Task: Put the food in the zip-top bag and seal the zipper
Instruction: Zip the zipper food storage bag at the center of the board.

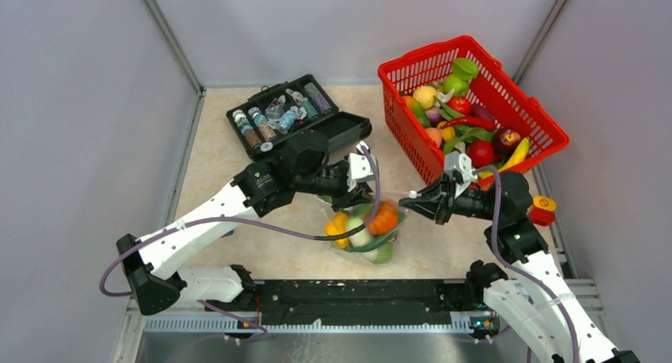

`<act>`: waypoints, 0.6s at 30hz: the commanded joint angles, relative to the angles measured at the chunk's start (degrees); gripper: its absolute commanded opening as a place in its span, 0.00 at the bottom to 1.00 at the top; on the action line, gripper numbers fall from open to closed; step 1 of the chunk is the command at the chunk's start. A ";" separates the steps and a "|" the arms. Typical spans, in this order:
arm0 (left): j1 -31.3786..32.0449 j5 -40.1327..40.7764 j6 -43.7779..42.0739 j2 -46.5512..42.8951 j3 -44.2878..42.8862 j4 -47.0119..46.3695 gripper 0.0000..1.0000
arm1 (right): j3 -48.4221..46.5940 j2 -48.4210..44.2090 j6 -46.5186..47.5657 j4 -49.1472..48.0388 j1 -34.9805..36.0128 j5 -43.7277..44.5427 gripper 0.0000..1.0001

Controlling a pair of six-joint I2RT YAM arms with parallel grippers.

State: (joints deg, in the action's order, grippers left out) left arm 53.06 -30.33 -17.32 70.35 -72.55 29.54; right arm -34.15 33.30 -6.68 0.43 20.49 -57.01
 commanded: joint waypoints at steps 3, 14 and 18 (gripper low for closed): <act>0.31 -0.07 1.82 -1.07 -0.33 -4.77 0.43 | 0.32 -0.66 -1.27 -2.59 0.45 0.55 0.00; 0.72 -5.52 4.59 -1.27 -1.02 -9.80 0.65 | 0.23 -1.48 -1.12 -0.93 0.52 1.57 0.00; 2.57 -4.34 4.22 0.92 -2.32 -10.68 0.73 | 0.23 -1.45 -0.84 -0.73 0.54 1.75 0.00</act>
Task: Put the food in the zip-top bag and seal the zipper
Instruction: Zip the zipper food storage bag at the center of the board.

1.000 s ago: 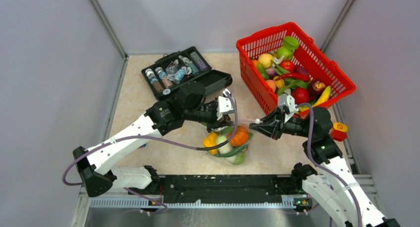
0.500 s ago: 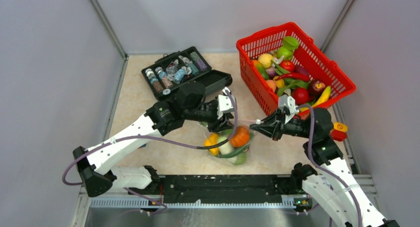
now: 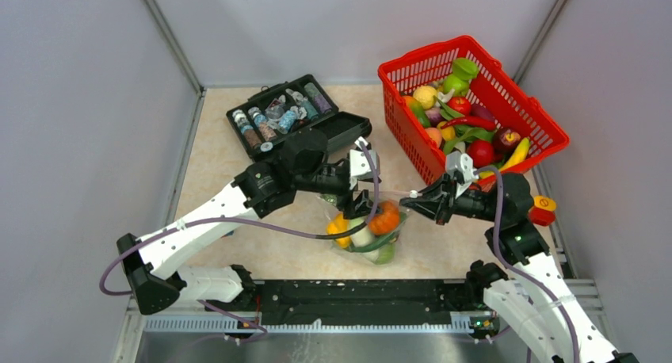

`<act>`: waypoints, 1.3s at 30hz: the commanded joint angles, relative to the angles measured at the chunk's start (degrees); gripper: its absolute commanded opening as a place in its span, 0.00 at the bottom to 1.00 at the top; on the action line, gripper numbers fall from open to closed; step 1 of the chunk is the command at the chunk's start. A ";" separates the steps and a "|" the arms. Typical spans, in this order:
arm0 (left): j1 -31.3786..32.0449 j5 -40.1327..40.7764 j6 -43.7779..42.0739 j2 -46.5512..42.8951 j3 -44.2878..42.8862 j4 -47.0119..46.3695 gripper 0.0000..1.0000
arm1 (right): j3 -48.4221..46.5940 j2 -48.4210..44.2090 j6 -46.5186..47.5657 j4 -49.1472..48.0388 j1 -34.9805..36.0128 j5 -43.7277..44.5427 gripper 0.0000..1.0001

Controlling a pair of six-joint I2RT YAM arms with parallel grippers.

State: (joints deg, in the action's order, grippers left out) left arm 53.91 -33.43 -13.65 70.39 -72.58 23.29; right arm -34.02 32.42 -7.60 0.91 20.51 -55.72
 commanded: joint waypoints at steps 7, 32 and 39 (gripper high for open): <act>5.81 1.41 -0.84 5.98 -7.18 -4.03 0.72 | 0.31 -0.55 0.09 -1.35 0.50 0.18 0.00; 8.31 0.17 0.77 11.51 -12.27 -5.59 0.12 | 0.62 -1.35 0.05 -1.50 0.49 -0.70 0.00; 8.49 1.83 -0.49 10.43 -11.33 -3.56 0.00 | 0.54 -1.73 0.14 -1.42 0.57 -0.05 0.00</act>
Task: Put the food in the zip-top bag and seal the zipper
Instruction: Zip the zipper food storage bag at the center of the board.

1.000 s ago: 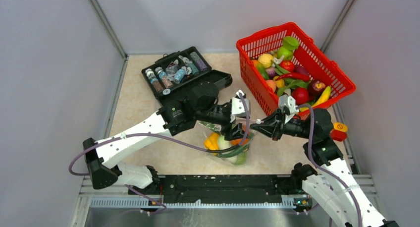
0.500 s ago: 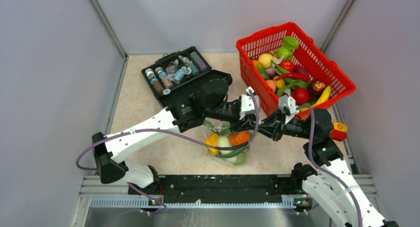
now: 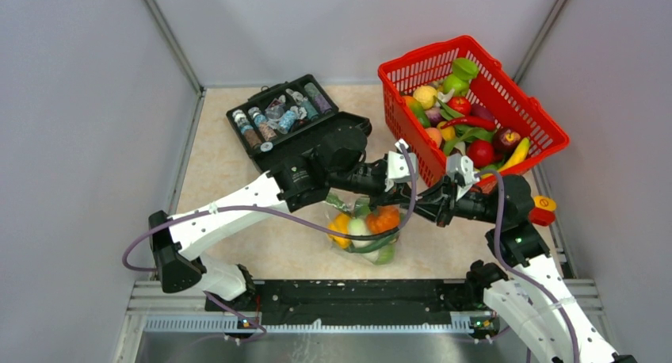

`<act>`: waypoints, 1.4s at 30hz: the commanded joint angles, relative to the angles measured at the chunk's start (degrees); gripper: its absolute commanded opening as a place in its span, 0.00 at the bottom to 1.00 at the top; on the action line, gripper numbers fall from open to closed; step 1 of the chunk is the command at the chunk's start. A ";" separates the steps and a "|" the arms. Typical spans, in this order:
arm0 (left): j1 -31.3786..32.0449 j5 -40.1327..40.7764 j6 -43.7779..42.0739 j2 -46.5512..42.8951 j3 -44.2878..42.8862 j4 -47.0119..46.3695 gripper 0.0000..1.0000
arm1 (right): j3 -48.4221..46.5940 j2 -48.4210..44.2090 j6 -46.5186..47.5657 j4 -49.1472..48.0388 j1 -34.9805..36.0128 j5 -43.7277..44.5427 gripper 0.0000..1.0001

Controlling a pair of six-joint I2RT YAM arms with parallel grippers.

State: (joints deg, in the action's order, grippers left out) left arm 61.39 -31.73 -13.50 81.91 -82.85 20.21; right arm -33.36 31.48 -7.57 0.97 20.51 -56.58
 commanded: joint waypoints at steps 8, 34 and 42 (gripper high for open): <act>1.02 3.27 -3.18 -3.39 0.29 4.03 0.00 | -0.65 -0.72 0.89 -1.32 0.58 -2.00 0.00; 1.18 0.51 -2.76 -0.98 -2.81 4.94 0.00 | -5.74 0.81 7.17 8.35 2.15 2.39 0.42; 1.65 0.76 -3.28 0.25 -5.42 7.37 0.00 | -12.58 5.38 16.21 19.99 3.18 7.02 0.22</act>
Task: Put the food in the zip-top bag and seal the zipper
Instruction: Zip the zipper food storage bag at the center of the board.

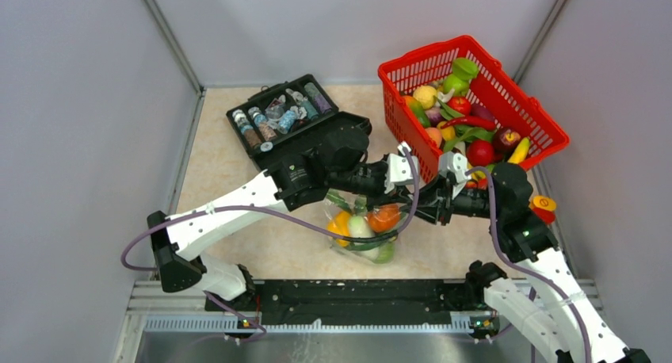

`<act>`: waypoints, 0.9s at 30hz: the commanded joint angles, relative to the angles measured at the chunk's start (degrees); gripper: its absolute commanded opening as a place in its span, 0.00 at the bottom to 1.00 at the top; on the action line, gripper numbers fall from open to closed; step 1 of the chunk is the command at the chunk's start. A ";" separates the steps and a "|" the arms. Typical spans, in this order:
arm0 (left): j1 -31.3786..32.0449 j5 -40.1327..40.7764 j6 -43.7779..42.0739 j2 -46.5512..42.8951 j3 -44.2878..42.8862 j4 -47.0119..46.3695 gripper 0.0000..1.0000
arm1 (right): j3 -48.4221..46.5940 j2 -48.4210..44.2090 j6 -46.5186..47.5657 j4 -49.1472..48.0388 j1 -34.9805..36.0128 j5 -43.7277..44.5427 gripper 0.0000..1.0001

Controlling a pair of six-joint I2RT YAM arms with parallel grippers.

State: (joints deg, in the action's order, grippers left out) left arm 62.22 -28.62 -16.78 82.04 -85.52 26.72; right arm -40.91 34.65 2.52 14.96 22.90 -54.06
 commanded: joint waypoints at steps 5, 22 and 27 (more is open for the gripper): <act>0.80 -2.15 -0.43 0.38 -3.20 1.52 0.00 | -7.08 2.80 8.18 8.28 1.08 3.58 0.11; 0.90 0.50 -0.80 -0.62 -2.38 3.40 0.00 | -6.00 -0.89 5.04 4.96 1.49 6.40 0.00; 0.89 3.50 0.09 -3.39 0.55 3.05 0.00 | -4.36 -2.14 3.88 4.62 1.50 6.24 0.00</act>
State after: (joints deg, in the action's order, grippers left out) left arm 62.81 -27.14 -17.63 82.28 -87.05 28.32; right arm -45.58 33.95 7.99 24.45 24.01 -49.39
